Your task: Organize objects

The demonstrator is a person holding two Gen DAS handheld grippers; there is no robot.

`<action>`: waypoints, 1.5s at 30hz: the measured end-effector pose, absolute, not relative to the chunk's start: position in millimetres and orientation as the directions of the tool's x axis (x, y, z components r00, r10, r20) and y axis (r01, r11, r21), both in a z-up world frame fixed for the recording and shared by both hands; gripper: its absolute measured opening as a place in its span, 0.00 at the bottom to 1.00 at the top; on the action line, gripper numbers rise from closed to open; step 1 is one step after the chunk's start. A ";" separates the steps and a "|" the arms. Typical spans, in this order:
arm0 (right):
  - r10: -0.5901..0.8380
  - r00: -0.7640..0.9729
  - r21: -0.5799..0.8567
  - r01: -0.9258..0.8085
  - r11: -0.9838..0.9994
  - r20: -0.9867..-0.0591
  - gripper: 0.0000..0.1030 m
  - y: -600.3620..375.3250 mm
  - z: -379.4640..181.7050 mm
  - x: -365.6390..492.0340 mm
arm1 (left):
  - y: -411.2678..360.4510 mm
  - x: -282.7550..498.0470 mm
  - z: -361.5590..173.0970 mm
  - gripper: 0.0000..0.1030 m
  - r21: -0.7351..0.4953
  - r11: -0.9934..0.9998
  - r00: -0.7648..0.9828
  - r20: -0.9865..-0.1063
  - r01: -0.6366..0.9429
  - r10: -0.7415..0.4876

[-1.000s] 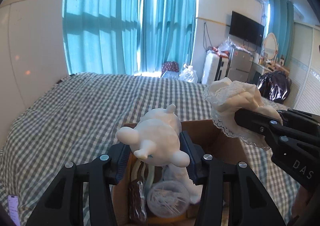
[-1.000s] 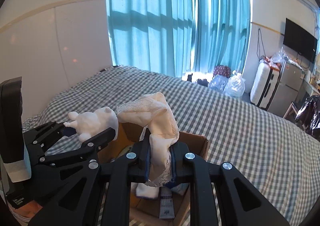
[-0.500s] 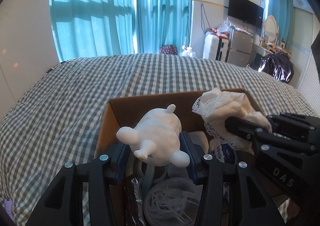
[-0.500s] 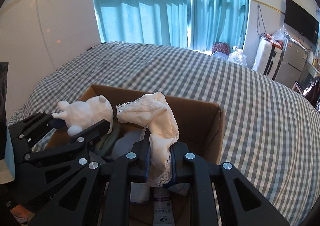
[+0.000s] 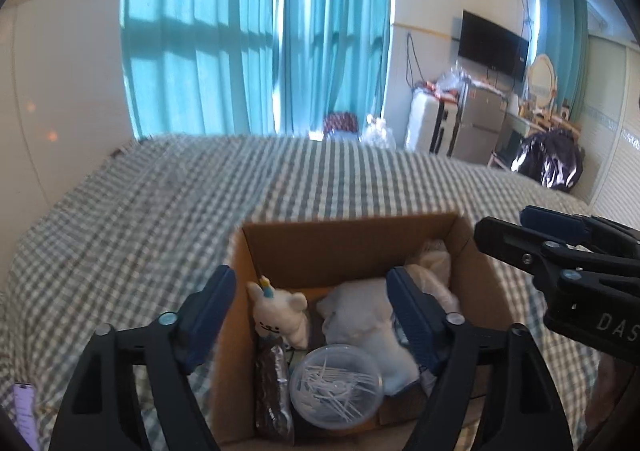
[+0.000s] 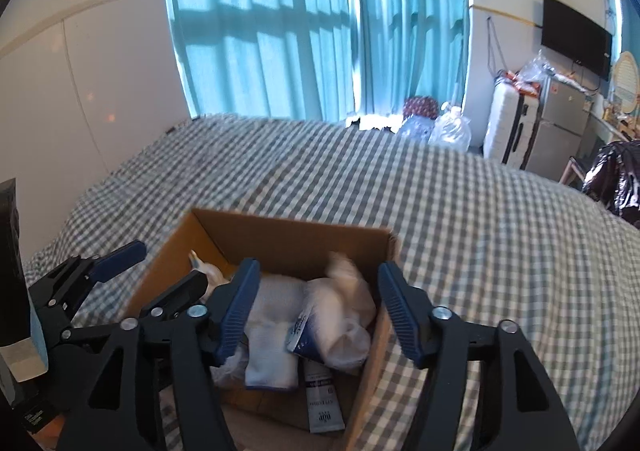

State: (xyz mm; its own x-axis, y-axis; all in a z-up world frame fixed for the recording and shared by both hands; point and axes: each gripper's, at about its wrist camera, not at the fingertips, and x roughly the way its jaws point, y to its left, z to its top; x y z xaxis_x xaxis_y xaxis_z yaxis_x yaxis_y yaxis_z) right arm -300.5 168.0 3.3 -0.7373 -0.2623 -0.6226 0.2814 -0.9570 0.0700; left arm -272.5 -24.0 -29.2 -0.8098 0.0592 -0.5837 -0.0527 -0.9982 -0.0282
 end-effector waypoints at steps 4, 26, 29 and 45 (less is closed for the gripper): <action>-0.251 -0.780 0.055 0.270 -0.961 -0.573 0.71 172.4 41.3 -270.9 | -26.1 -244.7 9.3 0.94 -0.020 -0.999 -0.857 -0.513 -0.043 0.047; -0.185 -0.917 0.018 0.191 -0.981 -0.352 0.92 201.2 128.7 -93.5 | -38.1 -97.6 102.6 1.00 -0.004 -0.999 -0.953 -0.301 -0.037 0.037; -0.178 -0.922 0.011 0.186 -0.983 -0.345 0.92 204.5 120.6 -78.3 | -42.2 -89.5 98.1 1.00 -0.044 -0.998 -0.949 -0.312 -0.042 0.054; -0.173 -0.909 0.020 0.180 -0.984 -0.379 0.93 208.8 16.7 -77.3 | -29.5 -70.5 22.4 1.00 -0.003 -1.000 -0.938 -0.347 0.009 -0.008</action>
